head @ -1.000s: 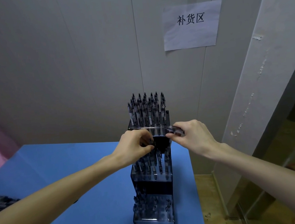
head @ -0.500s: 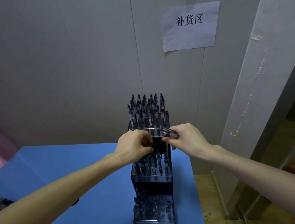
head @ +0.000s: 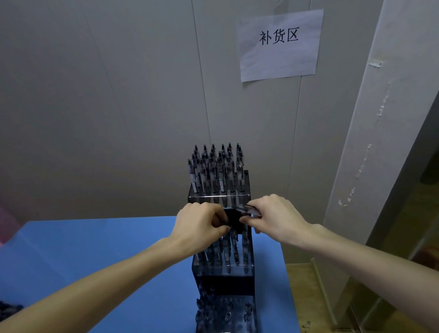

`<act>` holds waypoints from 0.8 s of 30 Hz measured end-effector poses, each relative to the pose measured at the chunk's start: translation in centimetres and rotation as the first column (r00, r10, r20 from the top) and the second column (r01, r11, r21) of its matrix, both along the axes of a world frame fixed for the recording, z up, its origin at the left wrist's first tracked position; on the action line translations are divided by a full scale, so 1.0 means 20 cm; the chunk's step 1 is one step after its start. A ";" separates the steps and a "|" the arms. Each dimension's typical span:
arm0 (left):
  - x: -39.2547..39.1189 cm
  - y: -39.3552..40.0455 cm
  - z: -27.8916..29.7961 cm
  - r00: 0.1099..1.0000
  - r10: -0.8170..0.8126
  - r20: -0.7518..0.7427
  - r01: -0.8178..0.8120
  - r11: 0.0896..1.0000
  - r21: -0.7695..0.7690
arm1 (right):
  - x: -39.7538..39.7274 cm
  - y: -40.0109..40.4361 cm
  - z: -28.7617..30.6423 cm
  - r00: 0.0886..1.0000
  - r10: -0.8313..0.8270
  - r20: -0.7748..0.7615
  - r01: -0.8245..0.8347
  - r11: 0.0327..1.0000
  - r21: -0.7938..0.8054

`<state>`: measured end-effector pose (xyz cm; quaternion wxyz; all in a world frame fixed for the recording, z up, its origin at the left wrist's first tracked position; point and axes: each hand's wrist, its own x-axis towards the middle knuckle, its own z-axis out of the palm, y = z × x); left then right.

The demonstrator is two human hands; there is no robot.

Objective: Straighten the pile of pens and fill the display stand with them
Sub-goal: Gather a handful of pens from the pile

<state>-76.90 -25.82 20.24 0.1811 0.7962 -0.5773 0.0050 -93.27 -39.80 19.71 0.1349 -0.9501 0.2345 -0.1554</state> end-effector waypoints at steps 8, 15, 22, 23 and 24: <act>0.01 0.01 -0.03 1.000 0.002 0.005 -0.002 0.999 -0.054 | -0.06 0.03 -0.06 0.942 0.030 0.336 -0.092 0.981 0.171; 0.01 0.02 -0.03 1.000 0.003 -0.027 -0.006 0.994 -0.110 | -0.04 0.04 0.03 0.852 -0.070 0.519 -0.150 0.917 0.370; 0.02 0.09 -0.04 0.994 -0.018 -0.109 0.001 0.988 -0.156 | -0.02 0.01 0.04 0.837 -0.118 0.534 -0.086 0.936 0.341; 0.02 0.10 -0.04 0.995 -0.022 -0.099 0.007 0.989 -0.146 | -0.02 0.01 0.04 0.834 -0.110 0.540 -0.094 0.937 0.336; 0.02 0.10 -0.04 0.996 -0.025 -0.084 0.014 0.990 -0.137 | -0.02 0.02 0.04 0.829 -0.096 0.551 -0.112 0.936 0.332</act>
